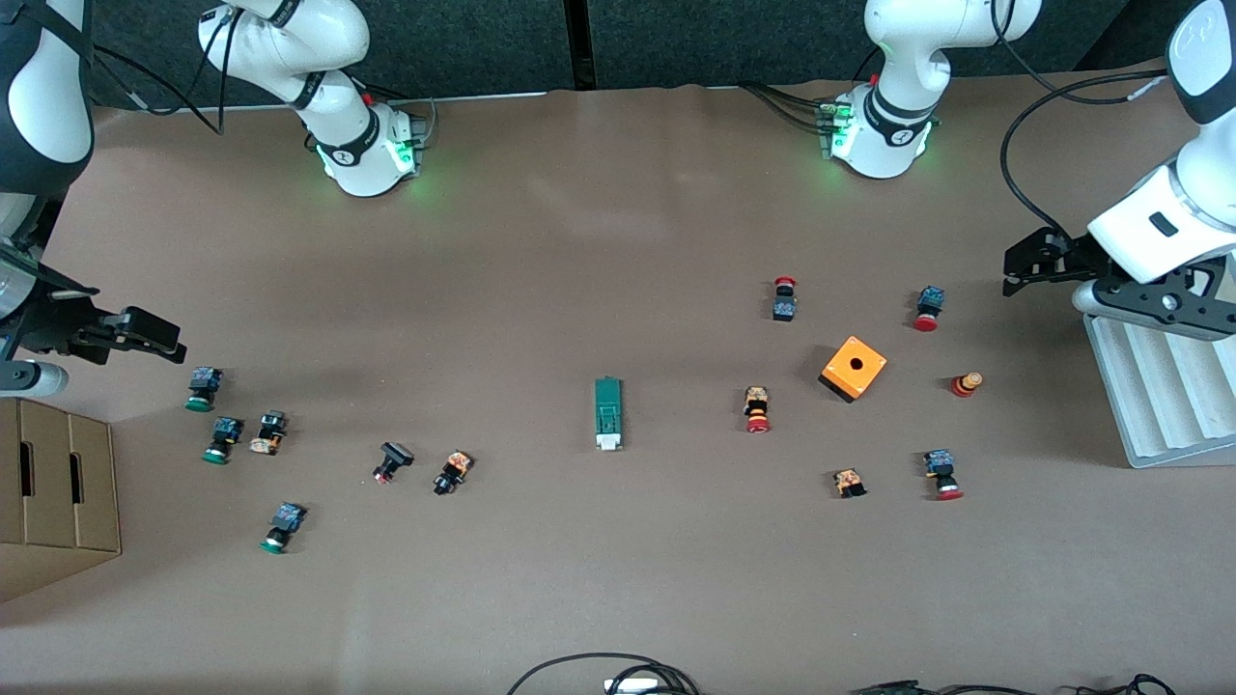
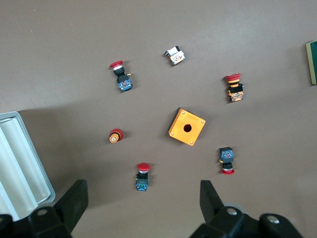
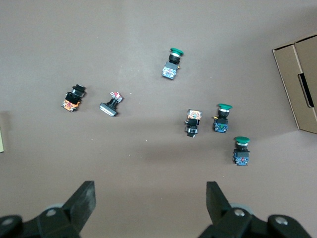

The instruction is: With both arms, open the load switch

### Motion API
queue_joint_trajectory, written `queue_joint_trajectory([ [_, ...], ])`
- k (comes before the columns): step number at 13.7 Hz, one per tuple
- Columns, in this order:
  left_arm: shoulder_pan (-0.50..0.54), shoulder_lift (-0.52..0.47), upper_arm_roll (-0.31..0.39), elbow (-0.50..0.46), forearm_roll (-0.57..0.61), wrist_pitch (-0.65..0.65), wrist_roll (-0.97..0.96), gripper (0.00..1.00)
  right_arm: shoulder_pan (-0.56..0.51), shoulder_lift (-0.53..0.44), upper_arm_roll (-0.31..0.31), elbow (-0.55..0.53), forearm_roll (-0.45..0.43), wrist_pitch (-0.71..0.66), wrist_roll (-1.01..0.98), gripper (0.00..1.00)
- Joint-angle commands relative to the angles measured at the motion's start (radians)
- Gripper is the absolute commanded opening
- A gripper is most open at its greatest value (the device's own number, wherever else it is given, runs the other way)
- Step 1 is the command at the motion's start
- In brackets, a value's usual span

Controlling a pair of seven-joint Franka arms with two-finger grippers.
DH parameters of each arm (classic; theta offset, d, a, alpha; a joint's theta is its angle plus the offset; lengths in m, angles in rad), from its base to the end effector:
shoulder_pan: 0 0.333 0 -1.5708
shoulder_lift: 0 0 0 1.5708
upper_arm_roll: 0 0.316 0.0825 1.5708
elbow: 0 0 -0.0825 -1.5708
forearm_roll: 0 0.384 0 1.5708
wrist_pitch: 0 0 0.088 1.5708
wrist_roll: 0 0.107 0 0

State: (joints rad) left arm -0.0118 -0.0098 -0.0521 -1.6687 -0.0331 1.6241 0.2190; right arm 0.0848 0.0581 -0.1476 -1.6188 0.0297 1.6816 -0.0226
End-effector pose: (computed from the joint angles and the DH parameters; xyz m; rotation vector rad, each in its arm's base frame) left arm 0.5520 -0.0388 0.5882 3.0756 -0.4343 -0.0500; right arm 0.5788 -0.0313 0.5788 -3.1201 0.0673 -0.0097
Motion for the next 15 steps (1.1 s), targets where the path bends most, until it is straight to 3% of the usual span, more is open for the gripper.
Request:
queue_joint_trajectory([
  [1,-0.005,-0.001,0.003,0.017,0.016,-0.023,-0.006,1.0,-0.003,0.006,-0.001,0.011,-0.016,0.001,-0.007,1.0],
  [15,-0.002,0.002,0.004,0.017,0.016,-0.023,-0.012,1.0,0.003,0.026,0.002,0.0,-0.005,0.018,0.003,1.0],
])
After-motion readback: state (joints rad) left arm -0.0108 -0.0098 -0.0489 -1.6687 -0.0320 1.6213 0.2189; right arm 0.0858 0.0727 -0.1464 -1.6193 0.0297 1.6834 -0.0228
